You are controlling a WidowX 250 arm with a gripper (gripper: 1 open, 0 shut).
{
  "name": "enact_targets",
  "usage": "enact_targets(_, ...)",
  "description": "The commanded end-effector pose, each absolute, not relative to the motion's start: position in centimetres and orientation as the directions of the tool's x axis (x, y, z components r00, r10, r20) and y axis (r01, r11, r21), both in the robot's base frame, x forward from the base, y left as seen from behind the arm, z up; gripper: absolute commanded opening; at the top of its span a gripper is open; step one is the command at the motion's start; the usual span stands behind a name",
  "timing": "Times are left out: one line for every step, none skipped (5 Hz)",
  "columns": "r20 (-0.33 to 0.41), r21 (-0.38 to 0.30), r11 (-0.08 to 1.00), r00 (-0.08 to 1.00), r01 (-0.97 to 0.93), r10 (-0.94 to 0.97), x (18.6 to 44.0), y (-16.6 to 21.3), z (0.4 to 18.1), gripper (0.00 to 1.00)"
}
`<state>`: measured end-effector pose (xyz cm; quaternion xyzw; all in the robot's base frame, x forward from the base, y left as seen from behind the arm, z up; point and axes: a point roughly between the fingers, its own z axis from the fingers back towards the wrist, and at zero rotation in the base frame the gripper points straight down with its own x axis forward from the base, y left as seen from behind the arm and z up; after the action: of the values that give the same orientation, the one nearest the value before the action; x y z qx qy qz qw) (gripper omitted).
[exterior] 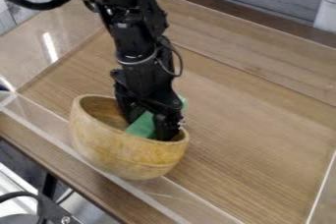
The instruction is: Put the green block in the brown bowl
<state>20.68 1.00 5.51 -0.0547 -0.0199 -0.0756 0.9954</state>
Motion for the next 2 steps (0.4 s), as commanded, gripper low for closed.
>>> enact_targets(0.079,-0.098,0.981,0.984,0.166,-0.159,21.56,0.89,6.13,1.00)
enact_targets(0.076,-0.100,0.981,0.984,0.166,-0.158,21.69,0.87,6.02,1.00)
